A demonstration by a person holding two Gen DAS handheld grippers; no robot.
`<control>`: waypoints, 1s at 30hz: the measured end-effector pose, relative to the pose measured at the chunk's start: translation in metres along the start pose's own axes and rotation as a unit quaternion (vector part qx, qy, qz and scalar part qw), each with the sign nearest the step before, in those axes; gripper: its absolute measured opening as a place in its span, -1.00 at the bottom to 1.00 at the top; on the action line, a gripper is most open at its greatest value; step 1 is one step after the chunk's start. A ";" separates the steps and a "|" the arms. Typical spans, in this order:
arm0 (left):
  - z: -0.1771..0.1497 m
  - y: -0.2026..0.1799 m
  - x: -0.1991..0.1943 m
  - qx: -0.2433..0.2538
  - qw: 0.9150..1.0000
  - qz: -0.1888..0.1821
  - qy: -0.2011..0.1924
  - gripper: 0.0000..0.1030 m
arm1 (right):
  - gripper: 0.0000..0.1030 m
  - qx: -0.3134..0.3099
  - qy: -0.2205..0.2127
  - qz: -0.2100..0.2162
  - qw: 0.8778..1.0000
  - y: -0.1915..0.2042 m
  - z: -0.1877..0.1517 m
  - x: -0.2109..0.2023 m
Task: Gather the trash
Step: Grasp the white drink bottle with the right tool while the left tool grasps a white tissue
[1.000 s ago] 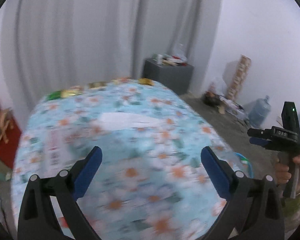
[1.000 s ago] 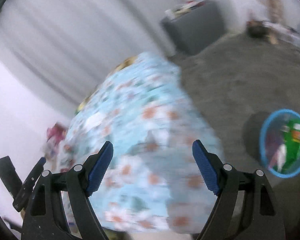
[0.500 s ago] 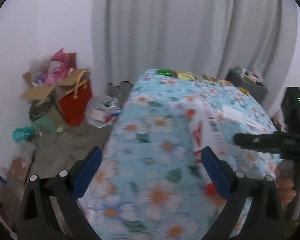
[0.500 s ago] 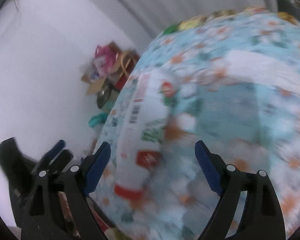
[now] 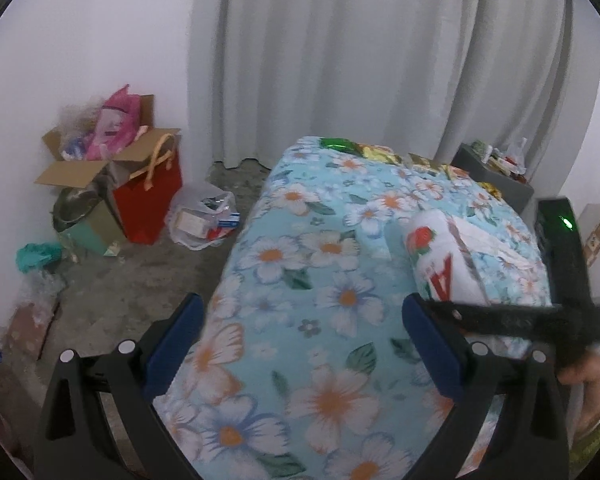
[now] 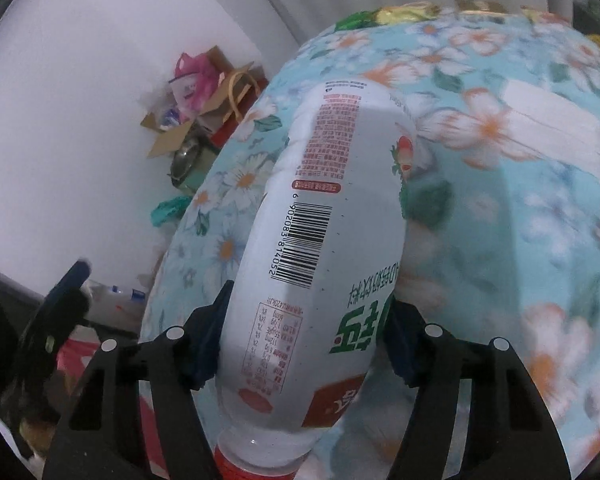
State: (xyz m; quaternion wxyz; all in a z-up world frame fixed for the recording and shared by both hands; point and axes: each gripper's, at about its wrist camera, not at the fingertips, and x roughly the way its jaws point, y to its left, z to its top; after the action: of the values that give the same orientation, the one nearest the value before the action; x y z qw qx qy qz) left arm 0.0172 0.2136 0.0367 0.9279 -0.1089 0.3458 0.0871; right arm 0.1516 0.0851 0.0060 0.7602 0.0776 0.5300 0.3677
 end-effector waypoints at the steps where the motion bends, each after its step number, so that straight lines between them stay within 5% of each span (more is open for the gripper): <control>1: 0.002 -0.004 0.005 0.003 1.000 -0.010 0.002 0.89 | 0.21 0.003 -0.003 0.004 1.000 -0.006 -0.008 -0.011; 9: 0.040 -0.068 0.052 0.099 0.989 -0.108 0.021 0.89 | 0.21 0.078 -0.044 -0.071 0.993 -0.080 -0.067 -0.097; 13: 0.064 -0.129 0.107 0.147 0.971 -0.180 0.058 0.89 | 0.21 0.146 -0.087 -0.116 0.978 -0.120 -0.089 -0.136; 20: 0.091 -0.238 0.187 0.207 0.939 -0.266 0.067 0.89 | 0.21 0.212 -0.118 -0.110 0.964 -0.145 -0.117 -0.154; 24: 0.099 -0.271 0.237 0.208 0.939 -0.252 0.107 0.86 | 0.21 0.211 -0.120 -0.115 0.963 -0.142 -0.118 -0.156; 27: 0.092 -0.277 0.270 0.216 0.929 -0.240 0.180 0.52 | 0.21 0.217 -0.121 -0.107 0.963 -0.145 -0.117 -0.154; 30: 0.083 -0.273 0.261 0.255 0.919 -0.246 0.173 0.44 | 0.21 0.218 -0.123 -0.098 0.963 -0.152 -0.122 -0.164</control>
State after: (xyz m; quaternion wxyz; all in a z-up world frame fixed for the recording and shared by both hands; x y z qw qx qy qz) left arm 0.3281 -0.0042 -0.0357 0.8422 0.0362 0.4736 -0.2552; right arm 0.0916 -0.1627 0.0000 0.8163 0.2339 0.5051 0.1543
